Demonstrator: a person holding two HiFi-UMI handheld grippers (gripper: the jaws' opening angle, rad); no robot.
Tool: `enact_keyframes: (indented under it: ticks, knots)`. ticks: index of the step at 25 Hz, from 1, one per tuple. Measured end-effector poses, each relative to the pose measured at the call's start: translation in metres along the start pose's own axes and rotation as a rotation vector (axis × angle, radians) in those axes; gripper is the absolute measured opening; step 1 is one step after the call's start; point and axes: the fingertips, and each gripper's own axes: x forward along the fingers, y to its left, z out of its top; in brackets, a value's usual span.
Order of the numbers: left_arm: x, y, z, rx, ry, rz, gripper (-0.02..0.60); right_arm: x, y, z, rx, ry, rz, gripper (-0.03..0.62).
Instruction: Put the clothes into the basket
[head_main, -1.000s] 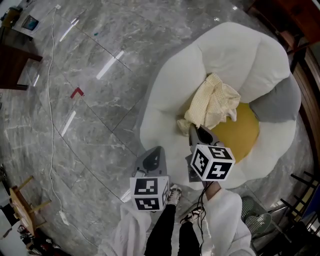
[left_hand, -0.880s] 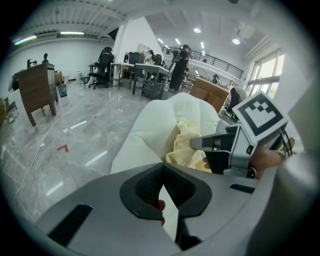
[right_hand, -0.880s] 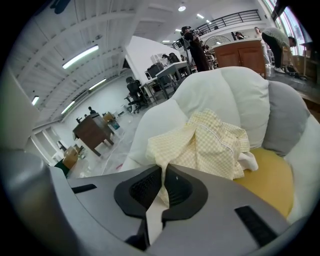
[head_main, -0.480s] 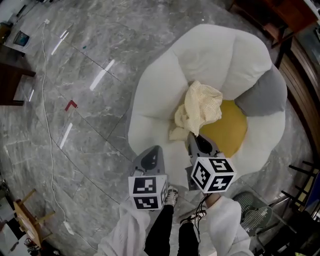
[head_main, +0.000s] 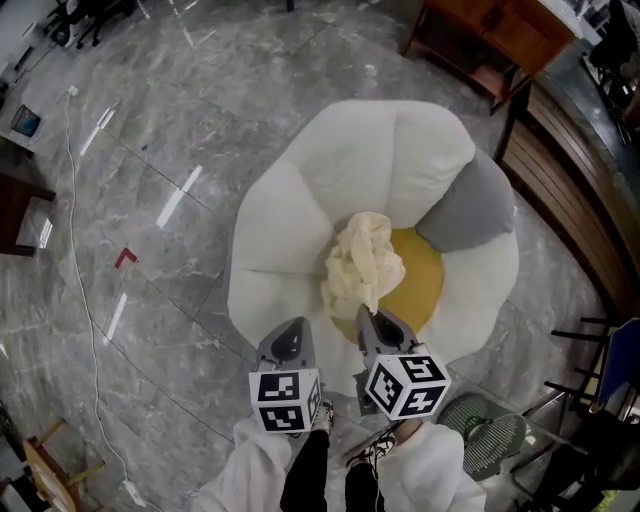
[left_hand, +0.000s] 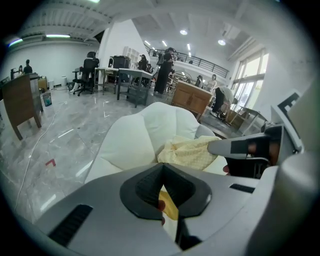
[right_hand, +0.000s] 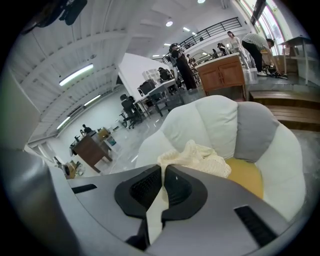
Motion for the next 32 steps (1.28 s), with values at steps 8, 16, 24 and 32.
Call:
enact_keyframes:
  ticks: [8, 16, 24, 32]
  knots:
    - [-0.032, -0.053, 0.035, 0.073, -0.008, -0.054, -0.002, -0.066, 0.006, 0.056, -0.029, -0.054, -0.01, 0.028]
    - [-0.079, -0.098, 0.057, 0.142, 0.013, -0.097, -0.002, -0.151, 0.015, 0.094, 0.039, -0.139, -0.022, 0.028]
    - [-0.136, -0.154, 0.074, 0.197, 0.024, -0.141, -0.002, -0.242, 0.014, 0.119, 0.085, -0.221, -0.06, 0.028]
    - [-0.185, -0.239, 0.074, 0.254, 0.008, -0.217, -0.002, -0.341, -0.008, 0.119, 0.141, -0.276, -0.124, 0.028]
